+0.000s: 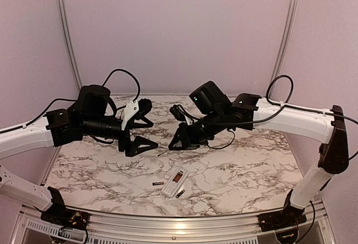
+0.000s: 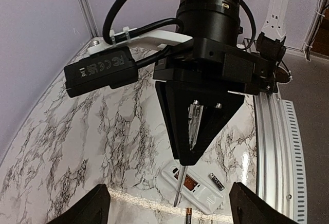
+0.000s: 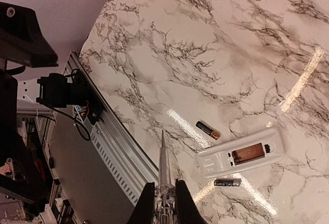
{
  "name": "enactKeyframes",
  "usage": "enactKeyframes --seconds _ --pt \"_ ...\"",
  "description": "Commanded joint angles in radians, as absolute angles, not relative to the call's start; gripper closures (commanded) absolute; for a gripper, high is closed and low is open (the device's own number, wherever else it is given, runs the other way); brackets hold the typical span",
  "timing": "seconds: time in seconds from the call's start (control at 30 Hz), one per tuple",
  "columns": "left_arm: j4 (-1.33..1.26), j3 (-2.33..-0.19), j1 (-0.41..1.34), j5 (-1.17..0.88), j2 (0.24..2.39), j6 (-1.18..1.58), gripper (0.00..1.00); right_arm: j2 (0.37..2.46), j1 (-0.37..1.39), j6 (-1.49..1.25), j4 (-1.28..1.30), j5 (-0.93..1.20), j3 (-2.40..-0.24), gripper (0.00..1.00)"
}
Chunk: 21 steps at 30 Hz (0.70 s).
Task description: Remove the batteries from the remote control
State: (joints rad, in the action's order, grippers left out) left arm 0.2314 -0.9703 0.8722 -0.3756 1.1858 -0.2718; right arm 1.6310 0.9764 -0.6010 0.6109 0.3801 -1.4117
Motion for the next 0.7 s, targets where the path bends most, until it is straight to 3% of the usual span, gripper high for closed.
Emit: enactKeyframes --seconds 0.0,0.13,0.33,0.43,0.67 --pt "0.282 -1.030 0.876 -0.485 1.249 -0.390 0.16 1.654 0.969 -0.597 0.523 0.424 -1.442 1.00" --pt "0.298 -1.047 0.876 -0.505 1.274 -0.419 0.19 1.665 0.969 -0.612 0.554 0.413 -1.490 1.00" --pt "0.295 -1.055 0.876 -0.474 1.307 -0.466 0.34 1.651 0.969 -0.623 0.567 0.448 -1.521 1.00" --pt "0.285 -1.049 0.876 -0.469 1.321 -0.466 0.36 1.648 0.970 -0.631 0.573 0.450 -1.525 1.00" --pt "0.266 -1.051 0.876 -0.434 1.359 -0.455 0.55 1.657 0.969 -0.653 0.568 0.460 -1.549 1.00"
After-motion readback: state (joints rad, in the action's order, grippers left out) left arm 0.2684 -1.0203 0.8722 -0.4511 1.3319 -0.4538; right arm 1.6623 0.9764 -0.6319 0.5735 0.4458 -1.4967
